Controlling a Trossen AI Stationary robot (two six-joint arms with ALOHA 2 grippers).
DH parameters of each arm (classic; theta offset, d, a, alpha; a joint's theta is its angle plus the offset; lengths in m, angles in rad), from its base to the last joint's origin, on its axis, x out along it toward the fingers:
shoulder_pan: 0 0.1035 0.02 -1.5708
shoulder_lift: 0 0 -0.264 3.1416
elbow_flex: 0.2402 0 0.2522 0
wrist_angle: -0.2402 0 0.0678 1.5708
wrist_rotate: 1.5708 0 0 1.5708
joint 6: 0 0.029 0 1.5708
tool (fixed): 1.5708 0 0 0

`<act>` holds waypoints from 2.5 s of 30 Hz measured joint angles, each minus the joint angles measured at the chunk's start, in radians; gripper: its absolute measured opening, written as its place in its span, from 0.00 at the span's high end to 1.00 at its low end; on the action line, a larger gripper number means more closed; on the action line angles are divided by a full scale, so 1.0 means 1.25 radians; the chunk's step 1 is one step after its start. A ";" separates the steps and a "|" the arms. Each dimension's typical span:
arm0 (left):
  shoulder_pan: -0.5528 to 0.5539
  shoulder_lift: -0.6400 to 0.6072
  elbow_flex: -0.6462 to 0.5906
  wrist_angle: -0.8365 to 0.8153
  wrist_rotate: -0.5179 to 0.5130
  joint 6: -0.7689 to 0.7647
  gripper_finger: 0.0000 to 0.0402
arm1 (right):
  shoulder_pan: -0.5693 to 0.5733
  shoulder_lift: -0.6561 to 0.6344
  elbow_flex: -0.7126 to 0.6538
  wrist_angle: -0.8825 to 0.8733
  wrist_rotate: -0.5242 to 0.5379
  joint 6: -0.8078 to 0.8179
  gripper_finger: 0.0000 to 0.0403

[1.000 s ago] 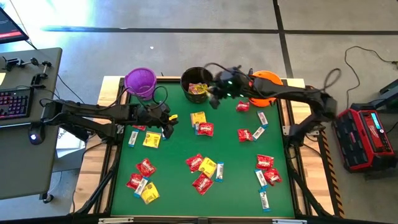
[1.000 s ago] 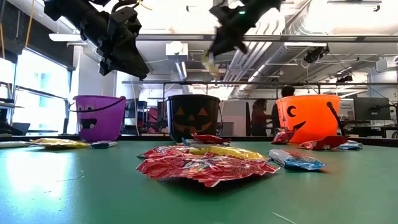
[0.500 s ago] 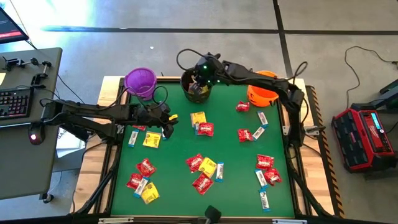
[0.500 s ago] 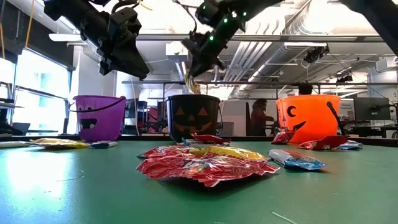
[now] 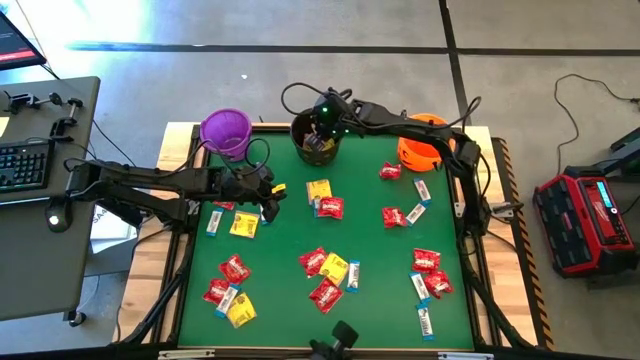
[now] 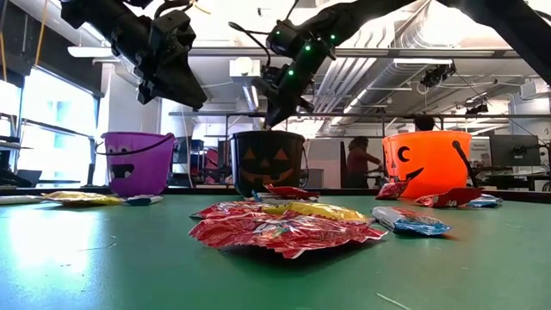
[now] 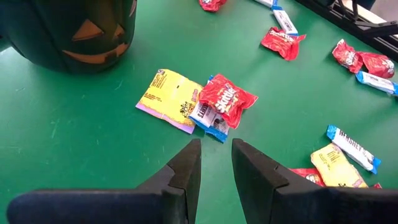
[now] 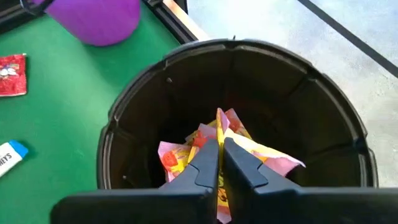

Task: Sort candy by brand, put in halloween buckets
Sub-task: Put the yellow candy pack into the black bucket

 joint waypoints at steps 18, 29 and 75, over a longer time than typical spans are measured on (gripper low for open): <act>0.000 0.000 0.000 0.002 0.000 0.000 0.80 | 0.001 -0.040 0.000 -0.066 -0.028 0.001 0.62; 0.000 0.000 0.000 0.002 0.000 0.000 0.80 | 0.032 -0.130 -0.003 -0.083 -0.007 -0.016 0.98; -0.115 0.000 0.000 -0.278 0.225 -0.006 0.80 | 0.274 -0.631 -0.709 0.215 0.013 0.140 1.00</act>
